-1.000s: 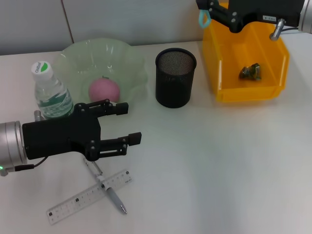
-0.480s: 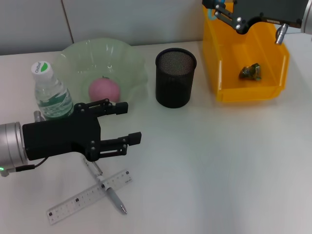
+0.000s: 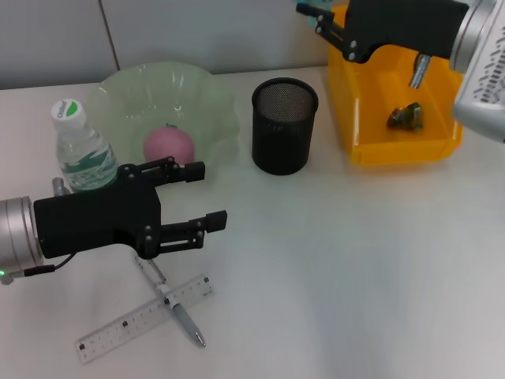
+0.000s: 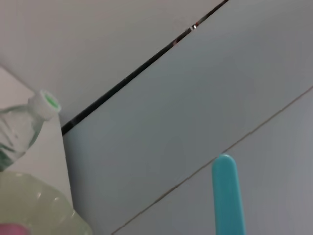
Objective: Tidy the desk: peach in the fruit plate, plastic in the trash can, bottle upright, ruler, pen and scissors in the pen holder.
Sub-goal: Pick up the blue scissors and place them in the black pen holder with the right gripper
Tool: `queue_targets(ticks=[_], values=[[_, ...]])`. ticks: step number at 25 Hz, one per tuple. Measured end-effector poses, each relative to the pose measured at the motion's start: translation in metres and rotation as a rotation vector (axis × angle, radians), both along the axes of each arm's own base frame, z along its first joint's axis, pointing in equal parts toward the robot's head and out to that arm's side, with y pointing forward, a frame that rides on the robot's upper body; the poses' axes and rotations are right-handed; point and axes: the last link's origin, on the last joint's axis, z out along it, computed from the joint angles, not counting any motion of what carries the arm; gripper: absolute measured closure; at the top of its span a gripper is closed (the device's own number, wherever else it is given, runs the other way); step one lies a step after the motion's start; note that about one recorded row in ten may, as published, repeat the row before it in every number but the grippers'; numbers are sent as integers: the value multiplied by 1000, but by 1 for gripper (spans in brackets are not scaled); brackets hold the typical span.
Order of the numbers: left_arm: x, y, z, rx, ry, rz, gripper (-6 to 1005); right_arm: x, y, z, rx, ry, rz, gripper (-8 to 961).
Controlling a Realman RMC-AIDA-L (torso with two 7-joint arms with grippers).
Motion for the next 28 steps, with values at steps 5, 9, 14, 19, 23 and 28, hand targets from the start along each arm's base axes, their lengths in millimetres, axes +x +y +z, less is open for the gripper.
queue_targets(ticks=[5,9,14,19,23,28], values=[[1,1,1,3,2,-10,231,2,2,0,49,-52,27,675],[2,2,0,11,5,-16,231,11,2,3,117,-131,65,672],[4,3,1,20,-12,-14,230,20,1,6,225,-263,147,669],[2,1,1,37,-39,-4,230,25,0,6,350,-389,252,667],[0,-2,-1,52,-70,-1,230,26,-3,1,456,-487,348,664],[-3,-5,-2,62,-79,3,230,36,-4,-8,599,-620,457,661]])
